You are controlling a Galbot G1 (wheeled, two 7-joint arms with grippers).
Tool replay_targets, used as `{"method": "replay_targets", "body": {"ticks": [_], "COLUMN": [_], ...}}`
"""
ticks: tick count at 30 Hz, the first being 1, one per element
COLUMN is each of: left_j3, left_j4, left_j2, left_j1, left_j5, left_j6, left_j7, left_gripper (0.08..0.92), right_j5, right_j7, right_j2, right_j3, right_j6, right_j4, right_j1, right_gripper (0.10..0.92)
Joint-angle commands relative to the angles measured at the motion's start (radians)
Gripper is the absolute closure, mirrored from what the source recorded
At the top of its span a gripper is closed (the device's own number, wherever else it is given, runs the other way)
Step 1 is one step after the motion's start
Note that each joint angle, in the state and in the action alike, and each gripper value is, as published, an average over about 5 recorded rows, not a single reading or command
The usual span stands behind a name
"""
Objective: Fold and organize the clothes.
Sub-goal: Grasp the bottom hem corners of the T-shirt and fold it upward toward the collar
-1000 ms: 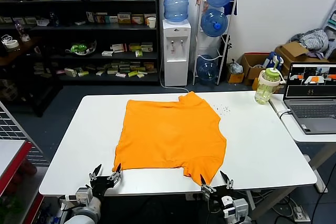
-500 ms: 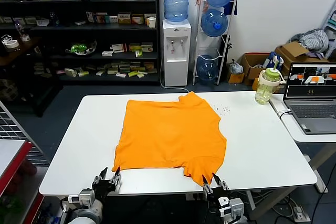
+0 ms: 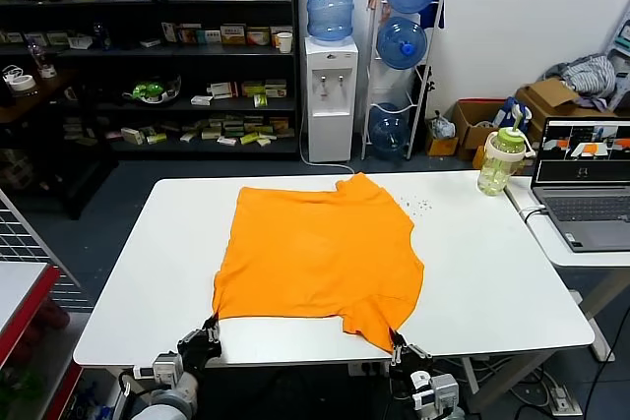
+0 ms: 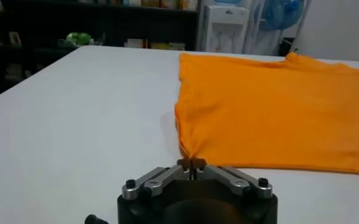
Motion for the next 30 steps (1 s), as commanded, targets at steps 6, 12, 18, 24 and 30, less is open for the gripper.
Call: {"method": "replay_targets", "body": {"ticks": [6,12,18,24,30], "left_j3": [-0.009,-0.029,-0.042,-0.042,-0.029], "left_j4": [-0.17,-0.297,-0.379,-0.389,-0.276], "left_j2": [0.029,0.06,0.082,0.076,0.085], "left_j1": [0.129,0.246,0.34,0.324,0.146], "left_j5": [-0.033,-0.056,-0.051,-0.045,-0.04], "left_j6": [0.001,0.002,0.002,-0.013,-0.064], "left_j7": [-0.036,-0.061,-0.085,-0.076,-0.052], "left_gripper": [0.908,0.908,0.908,0.908,0.908], "right_j5": [0.016,0.043,0.056,0.082,0.157], "right_j7": [0.007,0.022,0.034,0.05,0.103], "right_j2": [-0.056,-0.115,-0.149,-0.149,-0.151], "right_j3": [0.02,0.066,0.09,0.083,0.059], "right_j6": [0.014,0.035,0.056,0.071,0.04], "right_j4": [0.132,0.247,0.322,0.3,0.225], "right_j1": [-0.116,-0.243,-0.333,-0.273,-0.042], "right_gripper": [0.901,0.901,0.901,0.901,0.901]}}
